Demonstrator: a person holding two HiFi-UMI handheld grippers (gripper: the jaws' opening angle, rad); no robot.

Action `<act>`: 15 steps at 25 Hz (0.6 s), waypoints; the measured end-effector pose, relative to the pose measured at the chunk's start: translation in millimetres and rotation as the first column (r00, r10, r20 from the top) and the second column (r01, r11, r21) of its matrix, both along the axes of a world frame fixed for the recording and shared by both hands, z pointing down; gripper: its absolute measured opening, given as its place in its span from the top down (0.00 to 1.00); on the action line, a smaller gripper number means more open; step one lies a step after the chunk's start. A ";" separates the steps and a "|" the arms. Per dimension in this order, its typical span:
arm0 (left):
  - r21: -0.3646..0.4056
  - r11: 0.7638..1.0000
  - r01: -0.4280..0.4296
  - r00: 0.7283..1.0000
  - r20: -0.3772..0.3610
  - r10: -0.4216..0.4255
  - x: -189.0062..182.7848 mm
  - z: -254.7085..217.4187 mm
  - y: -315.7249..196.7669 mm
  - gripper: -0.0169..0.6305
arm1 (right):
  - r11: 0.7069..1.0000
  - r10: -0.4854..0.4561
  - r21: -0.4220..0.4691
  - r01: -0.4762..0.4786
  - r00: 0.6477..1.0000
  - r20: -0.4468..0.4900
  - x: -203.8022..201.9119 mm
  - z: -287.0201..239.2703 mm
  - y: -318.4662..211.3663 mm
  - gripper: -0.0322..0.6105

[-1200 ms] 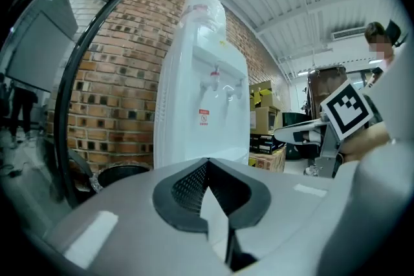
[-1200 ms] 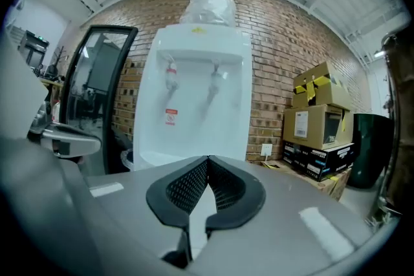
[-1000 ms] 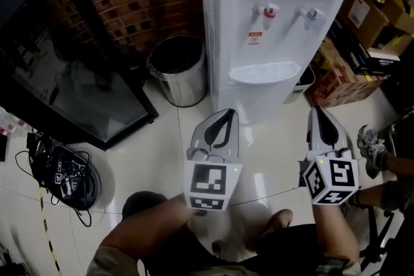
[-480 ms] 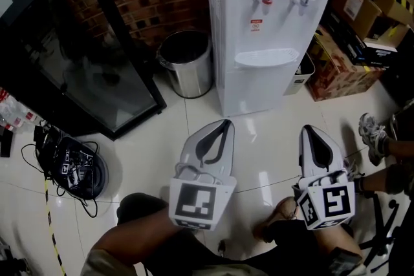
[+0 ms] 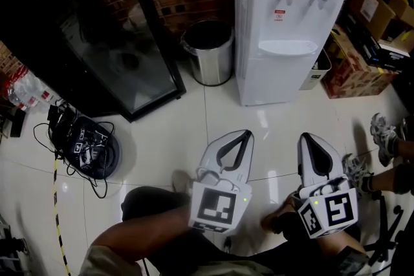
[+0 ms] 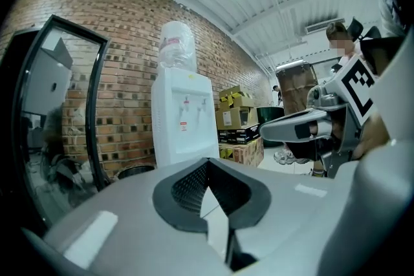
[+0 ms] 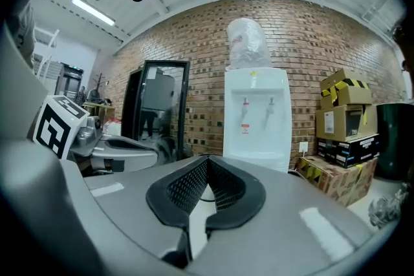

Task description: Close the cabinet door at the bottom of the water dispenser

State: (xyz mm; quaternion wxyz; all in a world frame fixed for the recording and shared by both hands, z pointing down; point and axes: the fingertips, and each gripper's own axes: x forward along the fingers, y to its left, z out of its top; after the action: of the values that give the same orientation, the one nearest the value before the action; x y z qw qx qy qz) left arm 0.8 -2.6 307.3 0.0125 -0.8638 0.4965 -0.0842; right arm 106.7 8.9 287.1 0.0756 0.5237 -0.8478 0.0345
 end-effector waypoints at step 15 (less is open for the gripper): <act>0.002 0.999 0.050 0.997 -0.052 -0.050 -4.3 -4.0 -3.8 0.97 | 1.000 0.003 -0.023 -0.003 1.000 -0.009 0.1 4.6 2.6 0.95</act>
State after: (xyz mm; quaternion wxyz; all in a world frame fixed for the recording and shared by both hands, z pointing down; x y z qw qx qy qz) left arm -3.5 -6.3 303.2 -0.0011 -0.8529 0.5184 -0.0613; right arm 106.8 11.5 291.7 0.0852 0.5243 -0.8462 0.0420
